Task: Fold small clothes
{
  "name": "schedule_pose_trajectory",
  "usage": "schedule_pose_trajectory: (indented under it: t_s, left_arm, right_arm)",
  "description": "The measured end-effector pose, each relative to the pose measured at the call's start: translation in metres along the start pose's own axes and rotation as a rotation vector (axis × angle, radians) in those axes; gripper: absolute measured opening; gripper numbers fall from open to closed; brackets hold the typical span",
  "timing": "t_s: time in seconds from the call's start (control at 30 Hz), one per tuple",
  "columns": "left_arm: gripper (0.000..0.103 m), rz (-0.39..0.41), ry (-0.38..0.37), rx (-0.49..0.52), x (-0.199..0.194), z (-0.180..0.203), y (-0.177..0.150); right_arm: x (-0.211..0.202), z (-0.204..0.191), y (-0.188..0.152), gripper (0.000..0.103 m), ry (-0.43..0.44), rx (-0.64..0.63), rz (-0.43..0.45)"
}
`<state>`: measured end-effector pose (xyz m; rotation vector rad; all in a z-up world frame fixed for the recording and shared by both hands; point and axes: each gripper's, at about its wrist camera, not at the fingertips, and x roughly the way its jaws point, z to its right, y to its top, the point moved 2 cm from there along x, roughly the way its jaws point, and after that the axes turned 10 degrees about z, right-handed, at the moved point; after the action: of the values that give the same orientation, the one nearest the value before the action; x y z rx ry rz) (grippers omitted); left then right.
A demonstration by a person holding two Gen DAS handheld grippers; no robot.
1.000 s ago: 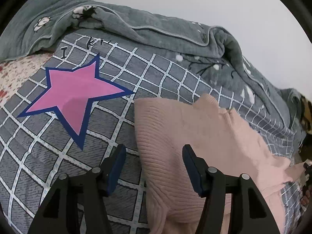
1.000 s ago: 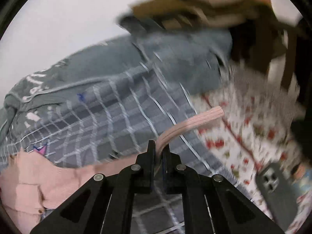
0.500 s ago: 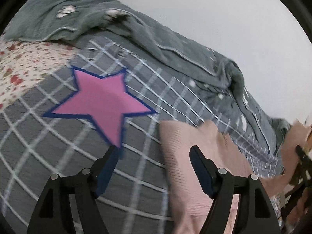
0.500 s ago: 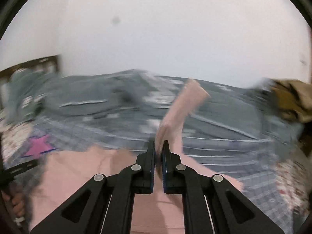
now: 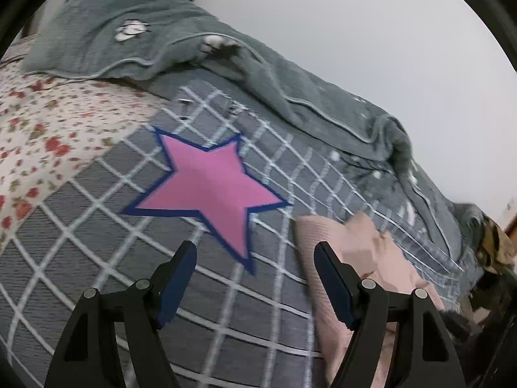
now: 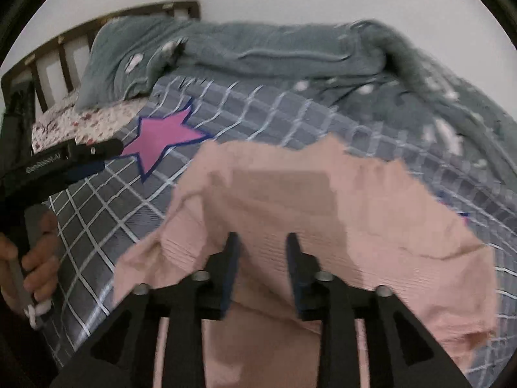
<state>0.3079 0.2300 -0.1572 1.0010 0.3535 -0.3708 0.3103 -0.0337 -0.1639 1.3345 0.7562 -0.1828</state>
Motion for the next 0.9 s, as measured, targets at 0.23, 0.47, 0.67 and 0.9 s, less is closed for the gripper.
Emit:
schedule_pose_trajectory:
  t_s: [0.23, 0.47, 0.67, 0.9]
  left_arm:
    - [0.073, -0.056, -0.173, 0.1, 0.004, 0.06, -0.018]
    - [0.056, -0.133, -0.116, 0.137, 0.024, 0.091, -0.042]
    - [0.058, -0.125, -0.072, 0.164, 0.027, 0.098, -0.048]
    - [0.058, -0.109, -0.019, 0.229, 0.03, 0.102, -0.051]
  right_arm:
    - [-0.085, 0.103, -0.023, 0.057, -0.292, 0.028, 0.13]
    - [-0.099, 0.17, -0.074, 0.057, -0.342, 0.13, 0.031]
    - [-0.076, 0.188, -0.082, 0.055, -0.315, 0.186, 0.004]
    - [-0.067, 0.231, -0.08, 0.031, -0.275, 0.382, -0.009]
